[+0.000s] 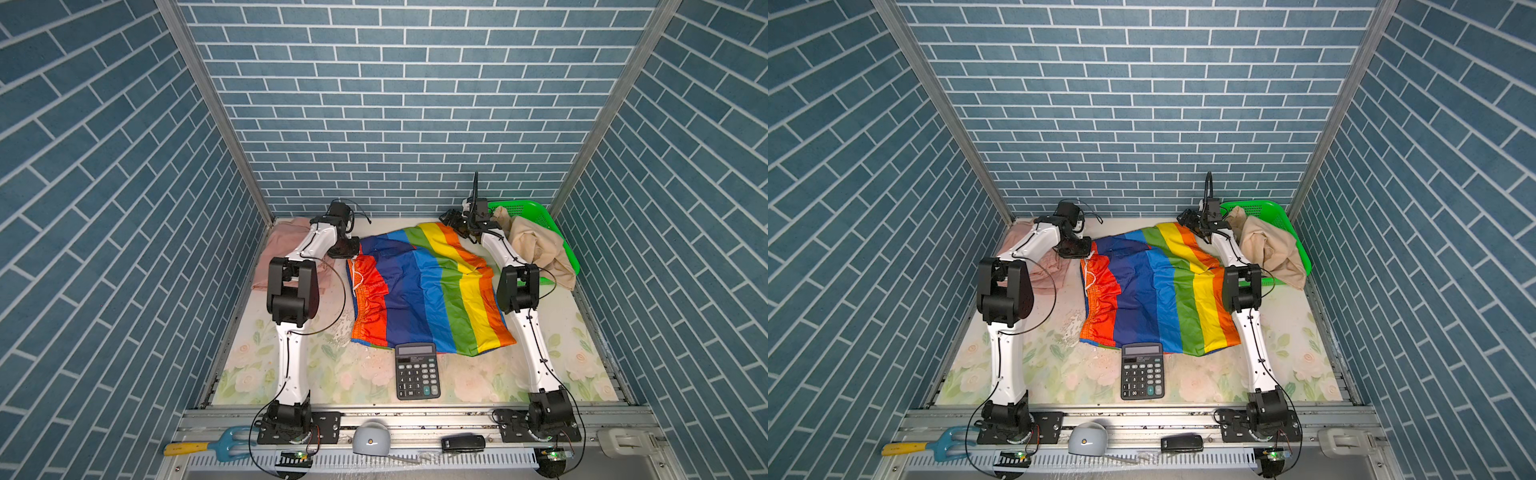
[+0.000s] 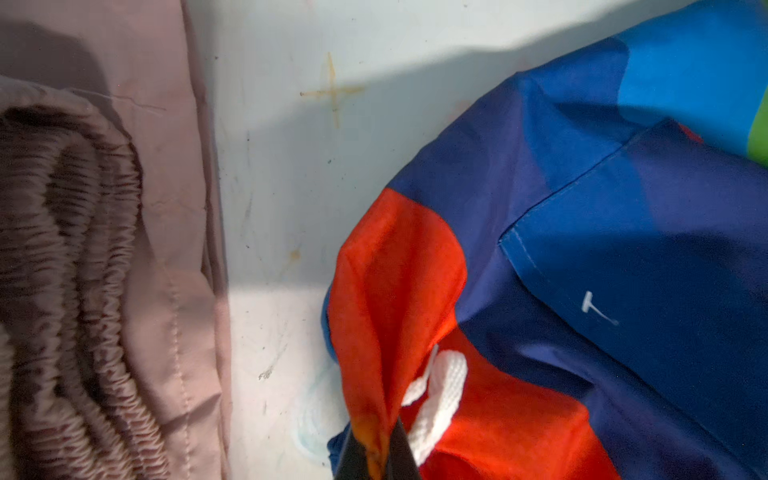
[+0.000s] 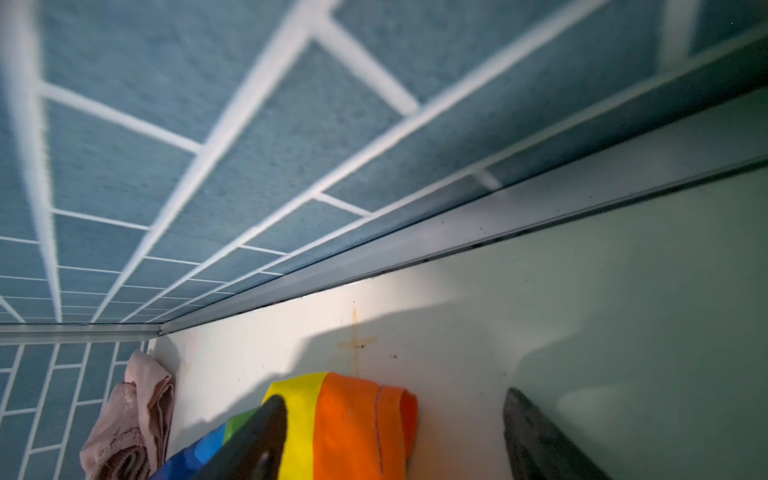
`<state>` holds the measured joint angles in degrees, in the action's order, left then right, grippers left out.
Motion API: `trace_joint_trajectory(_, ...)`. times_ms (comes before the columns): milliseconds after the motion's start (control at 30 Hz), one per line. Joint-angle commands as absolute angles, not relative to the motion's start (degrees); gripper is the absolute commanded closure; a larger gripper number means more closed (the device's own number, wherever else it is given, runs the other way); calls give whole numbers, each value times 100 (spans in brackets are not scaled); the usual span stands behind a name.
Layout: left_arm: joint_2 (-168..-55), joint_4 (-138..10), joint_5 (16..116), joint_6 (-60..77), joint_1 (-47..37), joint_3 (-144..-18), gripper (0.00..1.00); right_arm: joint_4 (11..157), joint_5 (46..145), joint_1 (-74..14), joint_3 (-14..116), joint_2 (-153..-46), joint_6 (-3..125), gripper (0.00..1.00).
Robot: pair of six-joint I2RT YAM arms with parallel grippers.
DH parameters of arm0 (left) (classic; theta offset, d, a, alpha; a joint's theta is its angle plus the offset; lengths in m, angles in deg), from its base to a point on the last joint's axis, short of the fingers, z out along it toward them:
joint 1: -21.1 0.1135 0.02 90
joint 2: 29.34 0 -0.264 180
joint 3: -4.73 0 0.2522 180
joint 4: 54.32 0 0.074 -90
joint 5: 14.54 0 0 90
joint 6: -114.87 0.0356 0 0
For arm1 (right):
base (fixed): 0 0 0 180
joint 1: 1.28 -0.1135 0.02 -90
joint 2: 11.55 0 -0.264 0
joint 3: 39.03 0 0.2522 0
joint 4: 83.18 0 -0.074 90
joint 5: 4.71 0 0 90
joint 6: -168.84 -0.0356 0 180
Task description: Fold and stack the shorts
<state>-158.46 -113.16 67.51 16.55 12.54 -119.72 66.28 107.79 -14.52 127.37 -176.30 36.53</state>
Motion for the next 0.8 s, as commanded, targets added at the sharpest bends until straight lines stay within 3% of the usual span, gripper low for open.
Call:
trace_joint_trajectory(0, -15698, -11308, 6738, 1696, 1231, -11952, 100, 6939, 10919, -1540, 12832, -17895, 3060, 42)
trace_joint_trajectory(133, -15638, -11367, 6750, 1743, 1231, -11955, 100, 7219, 10641, -1517, 12914, -17730, 2795, 96)
trace_joint_trajectory(167, -15609, -11372, 6763, 1771, 1231, -11952, 100, 7246, 10493, -1511, 12907, -17624, 2803, 100)
trace_joint_trajectory(467, -15483, -11582, 7005, 1778, 1316, -12362, 100, 7472, 10399, -987, 12471, -15891, 2994, 100)
trace_joint_trajectory(667, -15493, -11603, 7131, 1573, 1381, -12903, 100, 6975, 10913, -689, 10815, -14350, 3840, 100)
trace_joint_trajectory(767, -15519, -11594, 7133, 1477, 1398, -12791, 100, 7006, 10985, -723, 9385, -13487, 4184, 100)
